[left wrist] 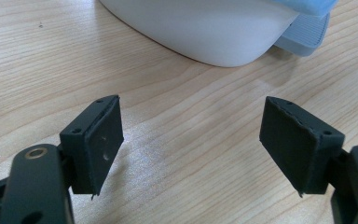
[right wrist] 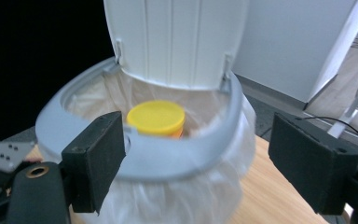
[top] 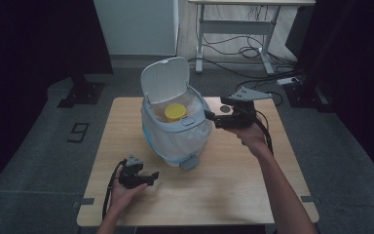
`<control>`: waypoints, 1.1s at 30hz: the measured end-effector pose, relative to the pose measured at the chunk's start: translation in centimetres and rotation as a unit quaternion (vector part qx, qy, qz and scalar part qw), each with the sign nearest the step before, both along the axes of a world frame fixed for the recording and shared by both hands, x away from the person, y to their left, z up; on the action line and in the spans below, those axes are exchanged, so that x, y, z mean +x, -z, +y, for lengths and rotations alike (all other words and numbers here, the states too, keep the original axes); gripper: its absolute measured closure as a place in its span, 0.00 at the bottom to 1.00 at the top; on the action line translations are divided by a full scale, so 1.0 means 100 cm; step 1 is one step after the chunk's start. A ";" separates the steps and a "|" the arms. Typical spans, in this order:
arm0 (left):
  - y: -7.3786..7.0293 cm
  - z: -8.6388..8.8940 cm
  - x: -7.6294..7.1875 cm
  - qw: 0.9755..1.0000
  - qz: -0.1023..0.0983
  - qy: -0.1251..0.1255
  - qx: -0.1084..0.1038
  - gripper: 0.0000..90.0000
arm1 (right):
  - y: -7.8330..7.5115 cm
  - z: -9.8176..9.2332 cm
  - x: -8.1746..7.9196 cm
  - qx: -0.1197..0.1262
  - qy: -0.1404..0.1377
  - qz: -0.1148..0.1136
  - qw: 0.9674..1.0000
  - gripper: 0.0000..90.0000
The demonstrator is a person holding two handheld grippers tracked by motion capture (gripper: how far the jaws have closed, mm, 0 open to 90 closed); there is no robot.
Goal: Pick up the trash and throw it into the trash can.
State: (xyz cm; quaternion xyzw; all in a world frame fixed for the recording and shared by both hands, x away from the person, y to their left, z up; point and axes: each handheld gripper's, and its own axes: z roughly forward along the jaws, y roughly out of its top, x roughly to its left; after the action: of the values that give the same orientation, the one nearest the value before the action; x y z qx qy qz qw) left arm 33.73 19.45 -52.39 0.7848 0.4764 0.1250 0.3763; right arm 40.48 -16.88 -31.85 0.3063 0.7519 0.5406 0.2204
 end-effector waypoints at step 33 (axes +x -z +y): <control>0.004 0.002 0.001 1.000 -0.001 -0.006 0.011 0.24 | 0.121 -0.091 -0.059 0.024 0.056 0.038 0.997 0.29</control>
State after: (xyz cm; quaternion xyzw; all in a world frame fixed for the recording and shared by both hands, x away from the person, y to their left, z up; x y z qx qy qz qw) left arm 33.78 19.60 -52.74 0.7859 0.4789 0.1336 0.3676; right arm 34.62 -26.00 -43.95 0.3734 0.7283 0.5334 0.2139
